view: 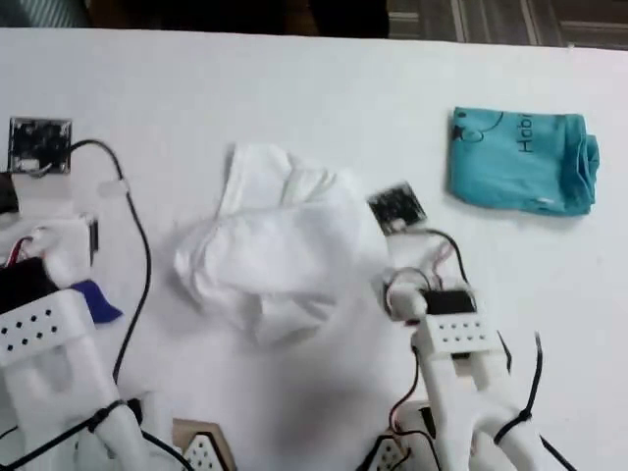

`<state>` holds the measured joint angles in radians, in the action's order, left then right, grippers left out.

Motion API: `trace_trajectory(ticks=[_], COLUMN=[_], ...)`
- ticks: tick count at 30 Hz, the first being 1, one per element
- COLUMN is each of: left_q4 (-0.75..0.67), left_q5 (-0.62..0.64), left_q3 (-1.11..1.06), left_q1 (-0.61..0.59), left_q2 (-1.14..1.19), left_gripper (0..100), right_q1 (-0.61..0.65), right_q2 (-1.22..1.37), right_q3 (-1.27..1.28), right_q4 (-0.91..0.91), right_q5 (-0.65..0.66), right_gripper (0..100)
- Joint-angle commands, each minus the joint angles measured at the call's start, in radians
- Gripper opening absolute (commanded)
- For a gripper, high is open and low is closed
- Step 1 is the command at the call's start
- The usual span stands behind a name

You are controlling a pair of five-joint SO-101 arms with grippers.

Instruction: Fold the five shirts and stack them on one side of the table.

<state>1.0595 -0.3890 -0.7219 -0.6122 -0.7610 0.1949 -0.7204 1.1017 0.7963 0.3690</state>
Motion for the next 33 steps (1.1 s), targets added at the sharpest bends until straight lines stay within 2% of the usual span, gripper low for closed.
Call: trace_trajectory(ticks=[1, 6, 9, 14, 18, 21, 28, 33], left_q4=[-0.011, 0.052, 0.114, 0.224, 0.313, 0.356, 0.358, 0.358], left_q5=[-0.041, -0.041, -0.040, -0.041, -0.041, -0.043, -0.040, -0.041], left_q3=[-0.031, -0.045, -0.002, 0.168, 0.325, 0.438, 0.615, 0.642], left_q1=[-0.054, -0.091, -0.152, -0.264, -0.336, -0.385, -0.459, -0.493], left_q2=[-0.015, -0.014, -0.009, 0.137, 0.327, 0.437, 0.577, 0.606], left_gripper=[13, 13, 13, 13, 13, 13, 13, 13], right_q1=[0.133, 0.375, 0.490, 0.530, 0.564, 0.656, 0.863, 0.900], right_q2=[-0.033, -0.031, 0.013, 0.197, 0.363, 0.467, 0.654, 0.825], right_q3=[-0.218, -0.371, -0.385, -0.446, -0.617, -0.736, -0.875, -0.885], right_q4=[0.183, 0.260, 0.259, 0.251, 0.288, 0.335, 0.335, 0.236], right_q5=[-0.052, -0.143, -0.130, -0.121, -0.130, -0.130, -0.130, -0.130], right_gripper=[14.1, 14.1, 14.1, 14.6, 24.7, 30.0, 26.9, 26.9])
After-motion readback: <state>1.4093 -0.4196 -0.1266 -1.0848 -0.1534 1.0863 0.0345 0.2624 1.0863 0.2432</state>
